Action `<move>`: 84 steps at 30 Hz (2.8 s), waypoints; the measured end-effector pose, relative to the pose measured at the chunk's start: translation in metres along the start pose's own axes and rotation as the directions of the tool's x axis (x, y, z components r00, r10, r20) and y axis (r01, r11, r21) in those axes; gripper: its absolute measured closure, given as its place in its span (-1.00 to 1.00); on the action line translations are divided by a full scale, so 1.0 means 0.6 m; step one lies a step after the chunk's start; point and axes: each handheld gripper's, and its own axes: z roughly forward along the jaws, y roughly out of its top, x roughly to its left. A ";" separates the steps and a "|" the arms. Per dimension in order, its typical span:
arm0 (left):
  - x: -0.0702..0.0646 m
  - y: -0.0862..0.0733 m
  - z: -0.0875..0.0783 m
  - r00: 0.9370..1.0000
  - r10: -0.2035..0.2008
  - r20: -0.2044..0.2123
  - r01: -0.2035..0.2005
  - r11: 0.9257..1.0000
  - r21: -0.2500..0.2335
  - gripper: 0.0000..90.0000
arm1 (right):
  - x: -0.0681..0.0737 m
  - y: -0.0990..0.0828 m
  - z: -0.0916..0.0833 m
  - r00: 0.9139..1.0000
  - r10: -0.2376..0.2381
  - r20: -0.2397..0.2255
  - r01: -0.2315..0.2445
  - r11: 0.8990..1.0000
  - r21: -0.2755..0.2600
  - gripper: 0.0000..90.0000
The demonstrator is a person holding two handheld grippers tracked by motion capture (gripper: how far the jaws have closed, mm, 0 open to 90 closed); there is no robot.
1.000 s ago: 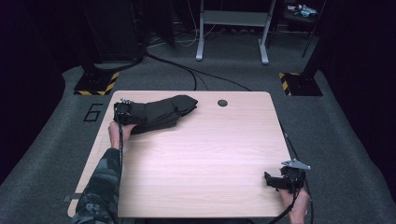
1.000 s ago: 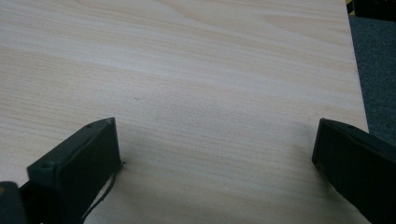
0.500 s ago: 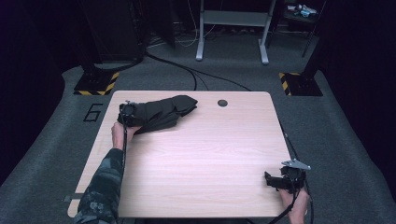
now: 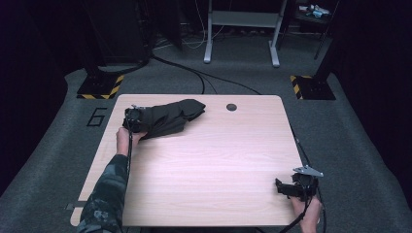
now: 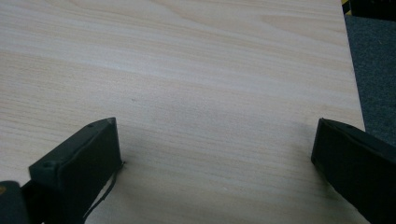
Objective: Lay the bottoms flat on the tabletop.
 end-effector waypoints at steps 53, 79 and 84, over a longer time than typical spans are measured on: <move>-0.080 -0.046 -0.047 0.988 0.110 0.108 -0.108 0.994 -0.019 0.02 | 0.000 0.000 0.000 1.000 0.007 0.003 -0.007 1.000 0.001 -0.98; -0.175 -0.106 -0.101 0.969 0.179 0.171 -0.174 0.984 -0.045 0.02 | 0.000 0.000 0.000 1.000 0.002 0.003 -0.002 1.000 -0.002 -0.98; -0.189 -0.115 -0.110 0.965 0.191 0.182 -0.186 0.981 -0.049 0.02 | 0.000 0.000 0.000 1.000 0.002 0.004 -0.002 1.000 -0.002 -0.98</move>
